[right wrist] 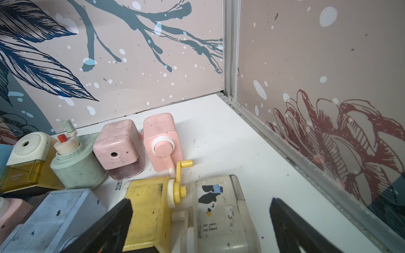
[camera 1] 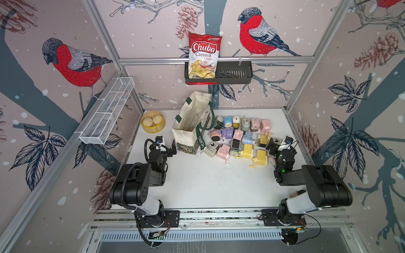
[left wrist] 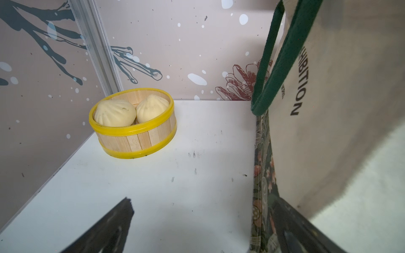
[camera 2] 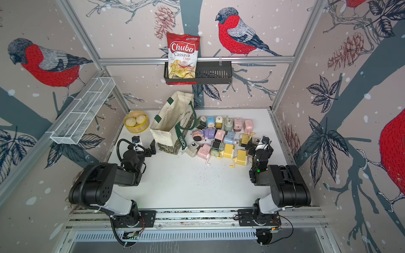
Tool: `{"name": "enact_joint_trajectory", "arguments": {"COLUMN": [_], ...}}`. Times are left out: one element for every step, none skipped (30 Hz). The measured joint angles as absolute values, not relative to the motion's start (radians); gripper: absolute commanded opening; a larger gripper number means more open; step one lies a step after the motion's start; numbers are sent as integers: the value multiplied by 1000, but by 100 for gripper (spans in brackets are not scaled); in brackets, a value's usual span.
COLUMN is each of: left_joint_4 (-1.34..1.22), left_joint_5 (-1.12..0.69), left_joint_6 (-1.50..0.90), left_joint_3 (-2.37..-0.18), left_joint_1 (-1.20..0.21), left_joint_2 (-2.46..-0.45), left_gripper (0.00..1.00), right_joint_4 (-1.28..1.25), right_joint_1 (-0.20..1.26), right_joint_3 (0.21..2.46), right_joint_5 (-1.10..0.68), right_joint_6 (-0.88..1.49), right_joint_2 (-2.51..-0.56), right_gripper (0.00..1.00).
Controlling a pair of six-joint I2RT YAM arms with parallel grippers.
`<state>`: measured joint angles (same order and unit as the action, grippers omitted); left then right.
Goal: Take out the pencil sharpeners from the tote bags
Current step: Reset both arms
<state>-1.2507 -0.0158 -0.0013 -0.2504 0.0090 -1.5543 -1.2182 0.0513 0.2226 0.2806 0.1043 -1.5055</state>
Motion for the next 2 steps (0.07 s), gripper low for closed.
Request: {"name": "enact_joint_trajectory", "arguments": {"left_joint_4": [-1250, -1251], "left_joint_5": [-14, -14], "left_joint_6": [-1, -1], "left_joint_3": [-250, -246], "left_joint_1": [9, 8], "left_joint_2": [-1554, -1554], "left_gripper": [99, 99], "right_joint_4": [-1218, -1218], "right_joint_1": [51, 51], "right_joint_3": [223, 223], "right_joint_5": [281, 281], "right_joint_6": [104, 104], "right_joint_2": [-1505, -1505], "right_gripper": [100, 100]}}
